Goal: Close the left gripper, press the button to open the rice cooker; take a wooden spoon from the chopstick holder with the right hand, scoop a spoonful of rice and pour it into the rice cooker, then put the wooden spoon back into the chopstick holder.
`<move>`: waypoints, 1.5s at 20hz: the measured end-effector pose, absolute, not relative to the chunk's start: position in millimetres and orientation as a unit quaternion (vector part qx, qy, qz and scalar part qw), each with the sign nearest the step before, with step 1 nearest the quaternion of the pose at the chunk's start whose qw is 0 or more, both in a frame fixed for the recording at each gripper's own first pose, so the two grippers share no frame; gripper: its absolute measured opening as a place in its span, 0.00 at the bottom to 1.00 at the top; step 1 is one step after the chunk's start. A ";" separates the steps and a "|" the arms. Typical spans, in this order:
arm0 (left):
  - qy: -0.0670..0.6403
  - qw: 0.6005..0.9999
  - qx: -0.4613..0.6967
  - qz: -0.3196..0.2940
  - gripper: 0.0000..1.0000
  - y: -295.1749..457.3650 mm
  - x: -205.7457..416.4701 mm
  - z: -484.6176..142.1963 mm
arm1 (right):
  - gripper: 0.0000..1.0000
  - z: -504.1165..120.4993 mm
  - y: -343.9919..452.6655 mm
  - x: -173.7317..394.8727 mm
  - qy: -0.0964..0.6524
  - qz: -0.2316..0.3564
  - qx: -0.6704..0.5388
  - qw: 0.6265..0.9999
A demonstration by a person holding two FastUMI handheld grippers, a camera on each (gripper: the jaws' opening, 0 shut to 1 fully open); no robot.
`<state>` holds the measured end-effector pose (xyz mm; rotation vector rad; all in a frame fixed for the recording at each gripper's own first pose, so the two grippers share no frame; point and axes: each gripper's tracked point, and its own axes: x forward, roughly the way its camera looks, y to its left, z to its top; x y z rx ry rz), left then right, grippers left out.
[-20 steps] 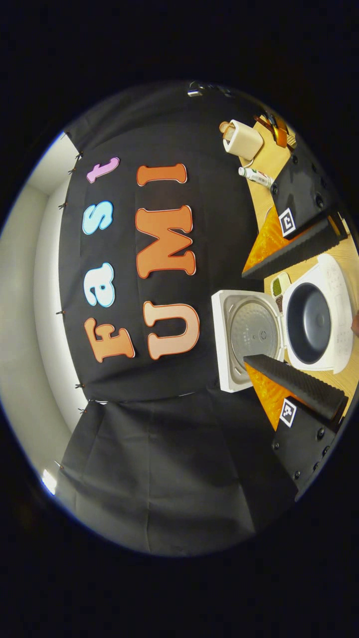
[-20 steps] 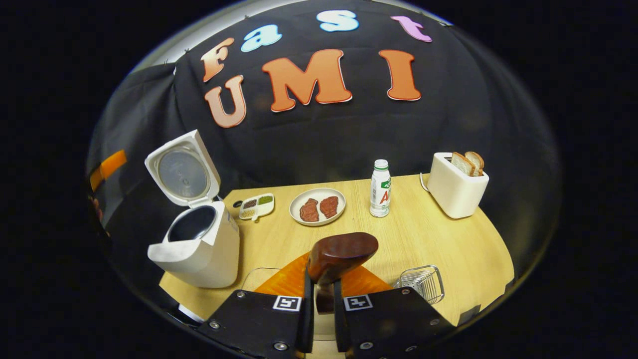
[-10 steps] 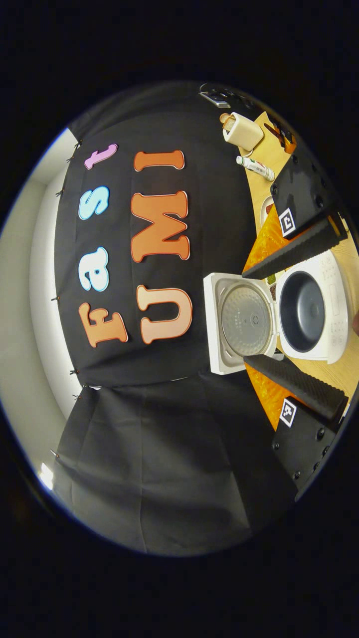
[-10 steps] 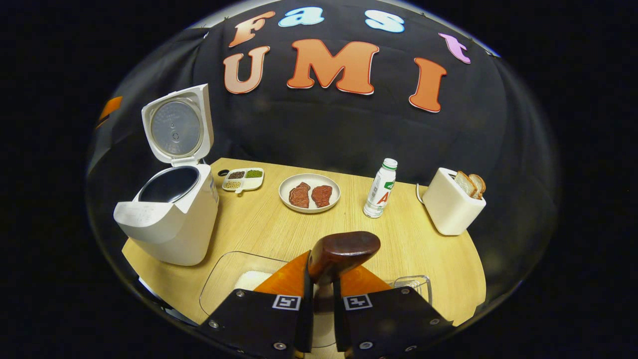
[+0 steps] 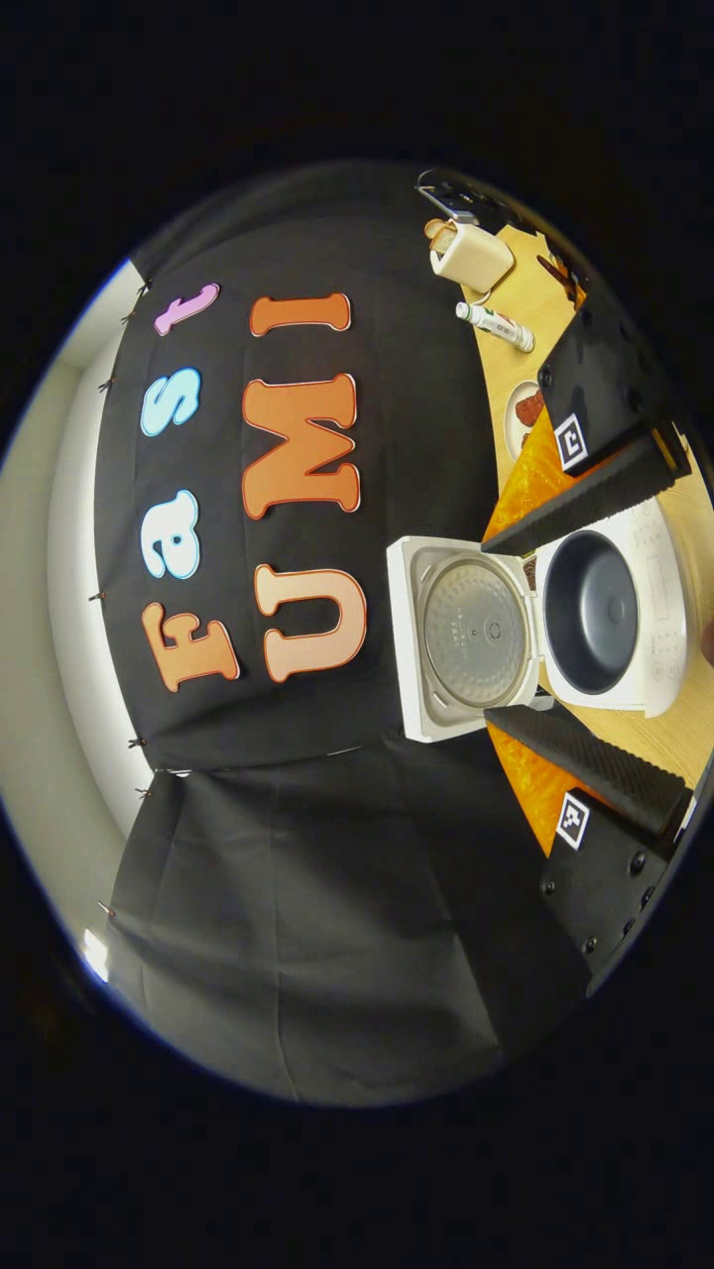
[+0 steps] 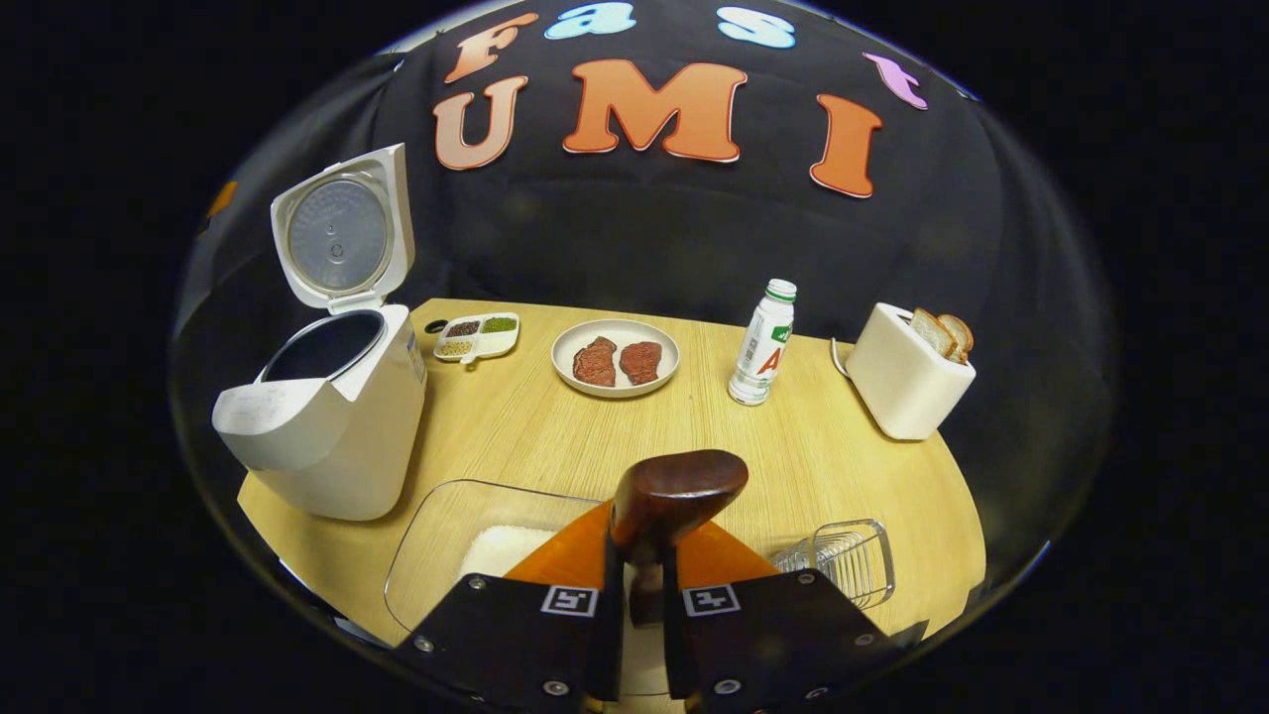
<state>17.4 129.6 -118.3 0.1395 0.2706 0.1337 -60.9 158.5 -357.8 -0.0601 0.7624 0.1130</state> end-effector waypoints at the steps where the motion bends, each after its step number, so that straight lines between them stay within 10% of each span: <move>1: 0.135 0.986 0.071 0.065 1.00 130.1 18.9 -119.5 | 0.17 -359.9 161.5 -62.6 0.370 0.056 -0.035 0.927; 30: 0.155 0.984 0.077 0.046 1.00 167.7 26.7 -138.6 | 0.12 -376.3 213.3 -78.2 0.382 0.027 0.157 0.910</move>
